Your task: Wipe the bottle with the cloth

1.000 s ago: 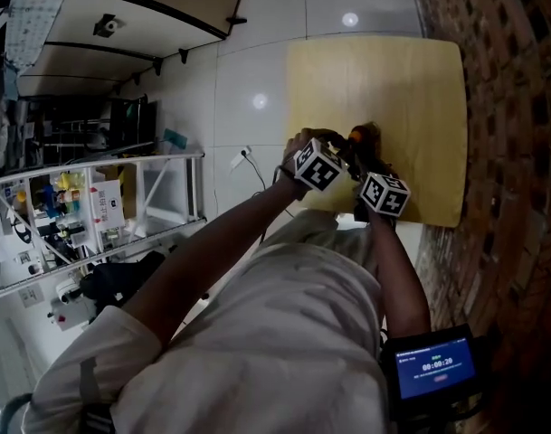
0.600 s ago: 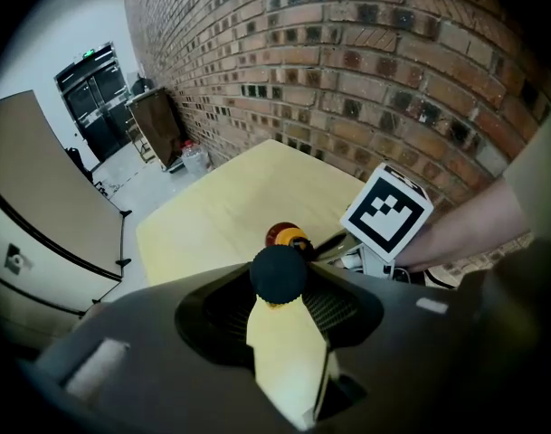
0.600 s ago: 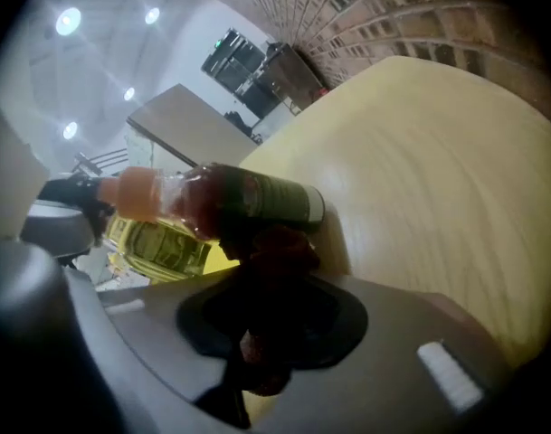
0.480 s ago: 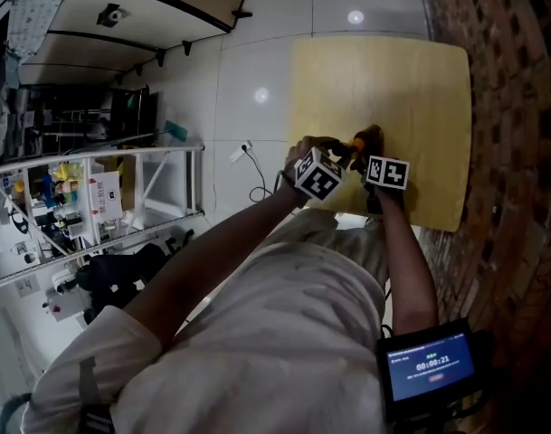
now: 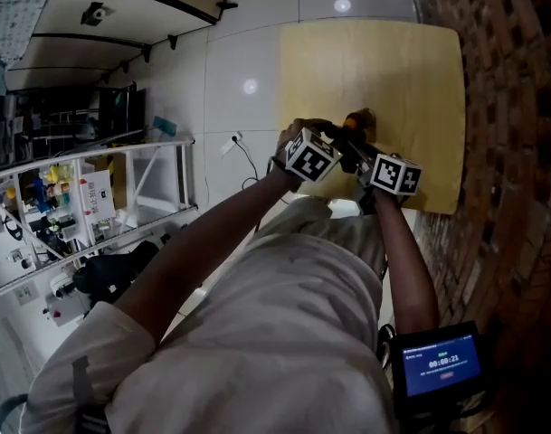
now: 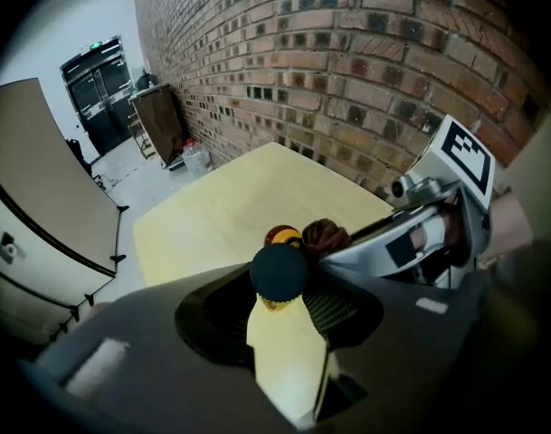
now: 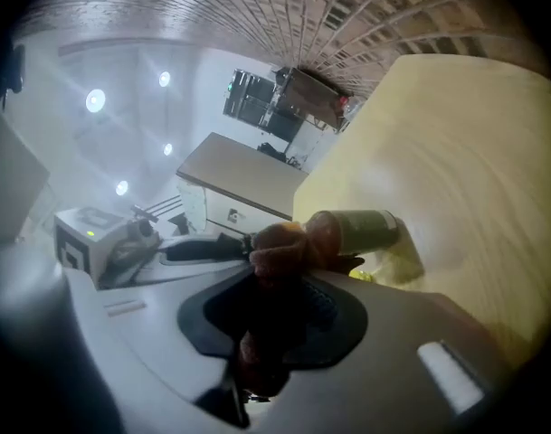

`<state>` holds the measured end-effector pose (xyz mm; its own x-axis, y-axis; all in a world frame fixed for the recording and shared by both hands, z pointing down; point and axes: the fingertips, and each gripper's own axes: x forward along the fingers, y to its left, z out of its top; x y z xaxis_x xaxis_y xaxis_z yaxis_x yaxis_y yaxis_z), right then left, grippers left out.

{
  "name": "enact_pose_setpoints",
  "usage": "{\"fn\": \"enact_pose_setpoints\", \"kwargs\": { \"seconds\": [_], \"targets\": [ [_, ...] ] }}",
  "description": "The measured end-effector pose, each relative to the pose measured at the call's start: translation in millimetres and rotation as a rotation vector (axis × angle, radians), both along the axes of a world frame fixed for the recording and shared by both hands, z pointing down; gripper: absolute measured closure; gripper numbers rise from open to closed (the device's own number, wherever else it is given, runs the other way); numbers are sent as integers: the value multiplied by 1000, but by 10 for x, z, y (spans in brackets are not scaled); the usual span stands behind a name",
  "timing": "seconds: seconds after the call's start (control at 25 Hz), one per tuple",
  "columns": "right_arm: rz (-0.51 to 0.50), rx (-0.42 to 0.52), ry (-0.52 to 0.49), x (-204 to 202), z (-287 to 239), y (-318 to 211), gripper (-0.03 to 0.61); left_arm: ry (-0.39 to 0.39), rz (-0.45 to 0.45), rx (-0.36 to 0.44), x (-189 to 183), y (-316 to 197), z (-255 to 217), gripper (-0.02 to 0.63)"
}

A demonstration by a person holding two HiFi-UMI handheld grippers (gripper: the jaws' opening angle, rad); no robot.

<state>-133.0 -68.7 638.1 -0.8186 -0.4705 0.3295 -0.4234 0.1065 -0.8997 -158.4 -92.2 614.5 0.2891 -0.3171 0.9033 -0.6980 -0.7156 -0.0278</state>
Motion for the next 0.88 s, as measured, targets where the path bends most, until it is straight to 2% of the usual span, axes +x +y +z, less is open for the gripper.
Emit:
{"fn": "enact_pose_setpoints", "kwargs": {
  "seconds": [0.28,0.44,0.64,0.88],
  "targets": [
    [-73,-193,256,-34,1041,198,497,-7,13,7,46,56,-33,436],
    [-73,-212,252,38,905,305,495,2,33,22,74,137,-202,431],
    [-47,-168,226,186,732,465,494,-5,228,50,51,234,-121,394],
    [-36,-109,228,314,679,689,494,-12,436,94,32,196,-165,387]
  ]
}}
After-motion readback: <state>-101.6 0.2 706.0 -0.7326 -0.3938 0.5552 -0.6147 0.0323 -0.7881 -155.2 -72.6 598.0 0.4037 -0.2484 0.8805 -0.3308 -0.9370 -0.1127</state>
